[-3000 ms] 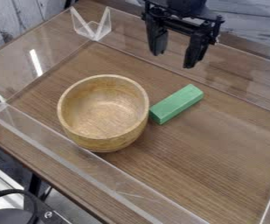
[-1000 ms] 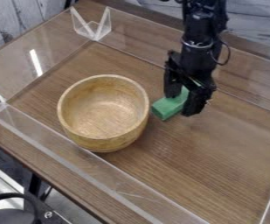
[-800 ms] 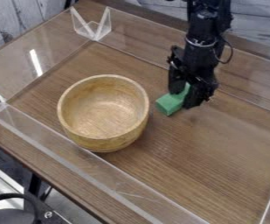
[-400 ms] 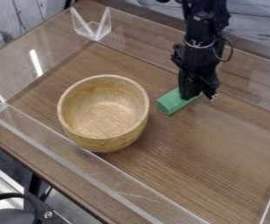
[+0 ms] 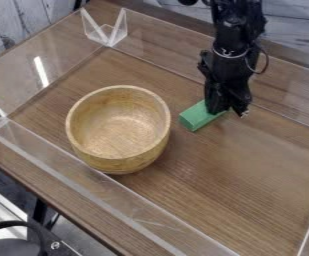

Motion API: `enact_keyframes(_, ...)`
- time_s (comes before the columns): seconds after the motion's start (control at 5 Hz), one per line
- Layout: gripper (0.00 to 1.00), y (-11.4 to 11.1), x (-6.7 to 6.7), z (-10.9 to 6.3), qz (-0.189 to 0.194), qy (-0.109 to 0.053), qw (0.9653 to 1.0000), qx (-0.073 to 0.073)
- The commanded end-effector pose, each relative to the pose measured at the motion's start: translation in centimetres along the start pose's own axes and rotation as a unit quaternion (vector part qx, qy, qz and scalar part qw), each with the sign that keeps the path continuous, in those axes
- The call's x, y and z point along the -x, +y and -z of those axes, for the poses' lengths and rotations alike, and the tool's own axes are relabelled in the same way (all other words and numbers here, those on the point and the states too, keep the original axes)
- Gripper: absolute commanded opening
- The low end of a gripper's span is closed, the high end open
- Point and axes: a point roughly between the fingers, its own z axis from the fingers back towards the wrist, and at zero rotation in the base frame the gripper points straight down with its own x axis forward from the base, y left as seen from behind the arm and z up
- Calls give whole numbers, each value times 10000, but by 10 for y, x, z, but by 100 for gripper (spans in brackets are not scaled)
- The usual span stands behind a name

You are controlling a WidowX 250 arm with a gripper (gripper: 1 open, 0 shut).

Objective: Put the green block in the brown bowl

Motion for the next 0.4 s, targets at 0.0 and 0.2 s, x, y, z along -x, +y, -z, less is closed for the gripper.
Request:
enact_keyframes(0.0, 0, -12, 5, 16, -19, 224, 9997, 127)
enact_keyframes(0.2, 0, -14, 5, 18, -121, 228, 9996, 148)
